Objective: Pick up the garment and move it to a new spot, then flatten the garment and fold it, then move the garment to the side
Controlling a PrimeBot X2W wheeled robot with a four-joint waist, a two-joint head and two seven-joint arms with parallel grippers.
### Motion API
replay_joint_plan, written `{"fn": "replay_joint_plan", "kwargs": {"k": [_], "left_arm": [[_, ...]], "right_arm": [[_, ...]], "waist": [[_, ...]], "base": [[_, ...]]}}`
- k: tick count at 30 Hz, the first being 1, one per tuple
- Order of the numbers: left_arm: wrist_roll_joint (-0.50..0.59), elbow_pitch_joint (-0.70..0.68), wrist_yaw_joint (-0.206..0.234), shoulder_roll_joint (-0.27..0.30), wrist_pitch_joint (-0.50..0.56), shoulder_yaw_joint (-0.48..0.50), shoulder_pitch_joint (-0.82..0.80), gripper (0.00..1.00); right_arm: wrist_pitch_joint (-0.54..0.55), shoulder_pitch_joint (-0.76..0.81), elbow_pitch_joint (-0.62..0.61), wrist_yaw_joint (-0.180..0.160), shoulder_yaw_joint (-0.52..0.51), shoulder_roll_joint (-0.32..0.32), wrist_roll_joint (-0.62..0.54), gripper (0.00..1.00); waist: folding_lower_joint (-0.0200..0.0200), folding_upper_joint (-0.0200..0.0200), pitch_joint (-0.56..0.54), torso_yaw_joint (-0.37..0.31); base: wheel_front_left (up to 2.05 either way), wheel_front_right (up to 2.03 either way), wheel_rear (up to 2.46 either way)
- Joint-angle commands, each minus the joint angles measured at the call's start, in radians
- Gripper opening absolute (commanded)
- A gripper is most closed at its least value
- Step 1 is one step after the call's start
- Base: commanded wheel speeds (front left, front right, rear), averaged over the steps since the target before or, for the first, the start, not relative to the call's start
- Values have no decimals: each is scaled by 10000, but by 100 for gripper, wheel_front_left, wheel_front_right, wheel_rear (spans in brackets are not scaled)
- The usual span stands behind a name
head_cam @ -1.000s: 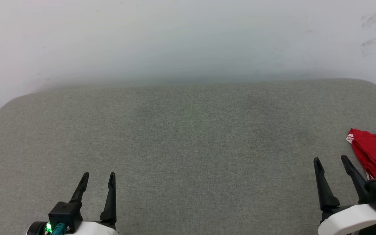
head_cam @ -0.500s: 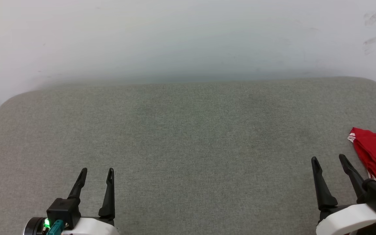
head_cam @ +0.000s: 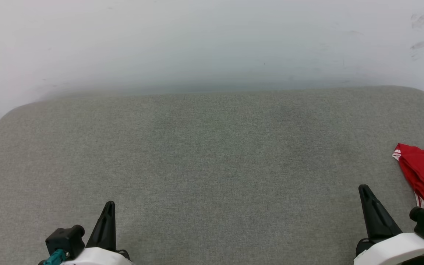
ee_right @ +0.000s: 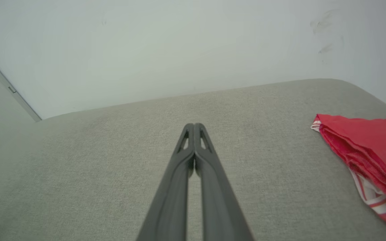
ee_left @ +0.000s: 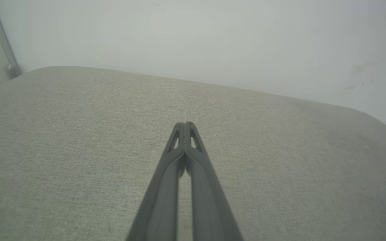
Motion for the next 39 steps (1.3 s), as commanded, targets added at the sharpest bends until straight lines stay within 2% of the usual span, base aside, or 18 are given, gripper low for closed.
{"fn": "replay_joint_plan", "kwargs": {"k": [1,18,39], "left_arm": [[-389,-90,-83,9,77,154,-317,0],[-3031,278,-509,-335,775,708,-696,0],[-5653,591,-933,-710,1499,1288,-1042,0]], "right_arm": [[-47,-296,-32,-1,6,-91,486,0],[-72,-782,788,-1,42,-217,3653,0],[-32,-1233,1584,-2,-2,-280,6752,0]], "waist": [[0,0,1,0],[0,0,24,1],[0,0,52,3]], "base": [[0,0,0],[0,0,0],[0,0,0]]}}
